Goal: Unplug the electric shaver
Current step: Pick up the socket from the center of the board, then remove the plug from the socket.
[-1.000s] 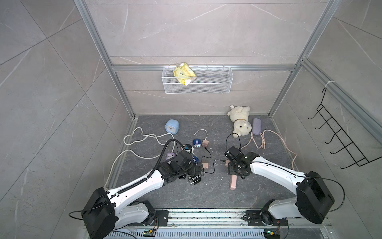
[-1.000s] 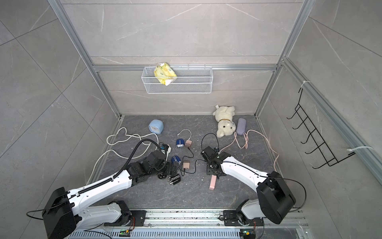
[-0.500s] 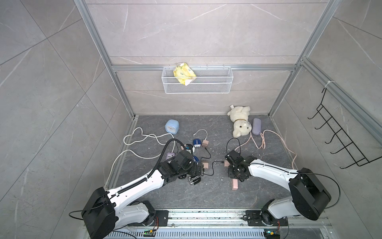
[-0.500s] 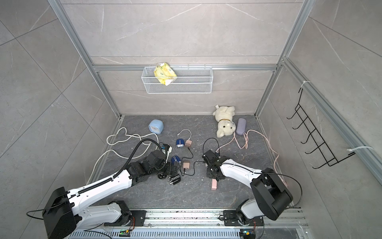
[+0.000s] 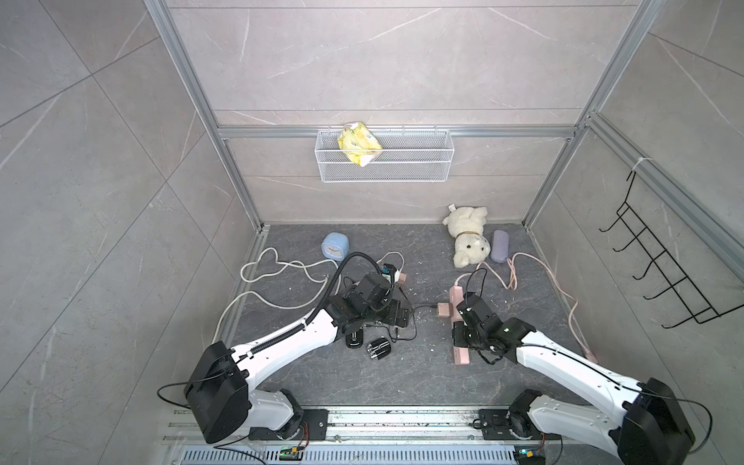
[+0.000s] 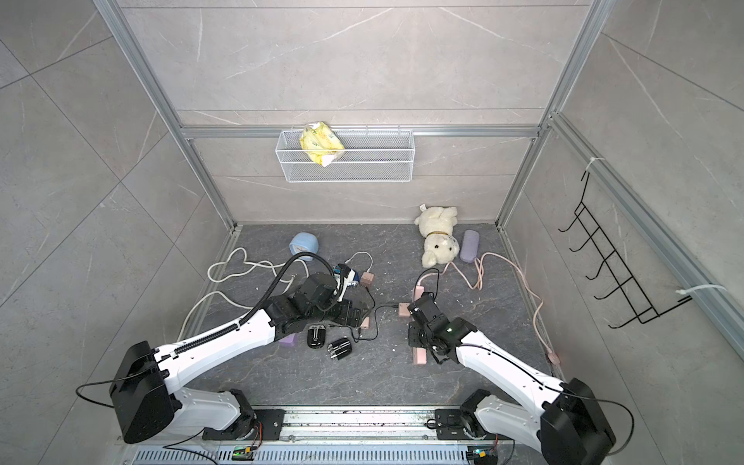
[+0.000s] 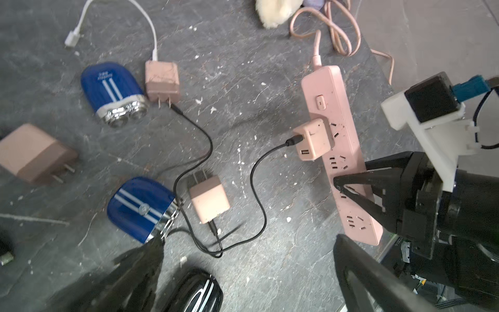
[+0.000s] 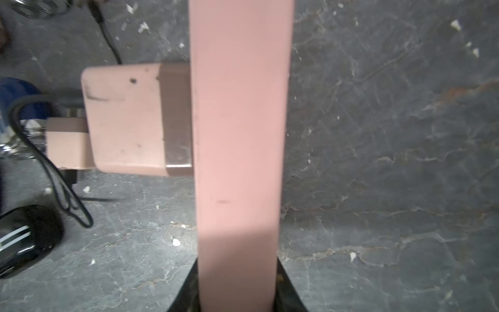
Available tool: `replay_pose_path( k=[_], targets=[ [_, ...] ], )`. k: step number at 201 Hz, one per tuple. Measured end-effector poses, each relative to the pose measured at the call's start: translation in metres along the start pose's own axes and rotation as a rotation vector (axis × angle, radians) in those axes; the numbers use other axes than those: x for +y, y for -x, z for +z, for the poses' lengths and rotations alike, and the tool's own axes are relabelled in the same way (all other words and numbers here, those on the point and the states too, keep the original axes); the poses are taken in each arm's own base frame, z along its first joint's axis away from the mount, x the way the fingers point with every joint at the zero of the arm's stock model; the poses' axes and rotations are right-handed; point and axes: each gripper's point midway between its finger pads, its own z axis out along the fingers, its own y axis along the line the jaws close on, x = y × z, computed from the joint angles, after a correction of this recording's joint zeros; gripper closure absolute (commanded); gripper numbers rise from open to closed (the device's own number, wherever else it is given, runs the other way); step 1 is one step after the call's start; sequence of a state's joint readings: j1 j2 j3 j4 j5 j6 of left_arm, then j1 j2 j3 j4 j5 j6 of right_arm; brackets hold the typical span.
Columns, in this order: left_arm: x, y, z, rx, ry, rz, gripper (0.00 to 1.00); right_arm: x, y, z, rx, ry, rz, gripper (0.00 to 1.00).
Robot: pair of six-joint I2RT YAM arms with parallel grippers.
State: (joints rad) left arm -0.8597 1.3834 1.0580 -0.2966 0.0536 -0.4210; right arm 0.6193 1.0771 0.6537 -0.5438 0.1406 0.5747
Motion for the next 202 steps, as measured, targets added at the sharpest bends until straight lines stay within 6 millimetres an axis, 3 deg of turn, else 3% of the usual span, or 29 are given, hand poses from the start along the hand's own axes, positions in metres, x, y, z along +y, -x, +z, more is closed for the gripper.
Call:
replay_pose_path(
  k=[38,63,94,119,142,167,202],
  targets=[
    [-0.044,0.053,-0.007,-0.019,-0.128,0.113,0.01,0.009,0.007,-0.019,-0.111,0.089,-0.083,1.0],
    [-0.057,0.077,-0.006,-0.033,-0.179,0.17,0.01,0.011,0.009,-0.033,-0.168,0.128,-0.13,1.0],
    [-0.042,0.076,0.011,0.034,-0.219,0.149,0.02,0.012,0.014,-0.041,-0.208,0.144,-0.163,1.0],
    [-0.03,0.063,0.037,0.122,-0.241,0.134,0.03,0.014,0.016,-0.046,-0.225,0.158,-0.18,1.0],
    [-0.031,0.046,0.055,0.202,-0.282,0.144,0.01,0.018,0.017,-0.047,-0.231,0.175,-0.196,1.0],
    [-0.039,0.041,0.057,0.236,-0.334,0.157,0.01,0.02,0.016,-0.046,-0.228,0.179,-0.212,1.0],
    [-0.054,0.051,0.048,0.22,-0.396,0.18,0.02,0.022,0.012,-0.038,-0.197,0.172,-0.23,1.0]
  ],
)
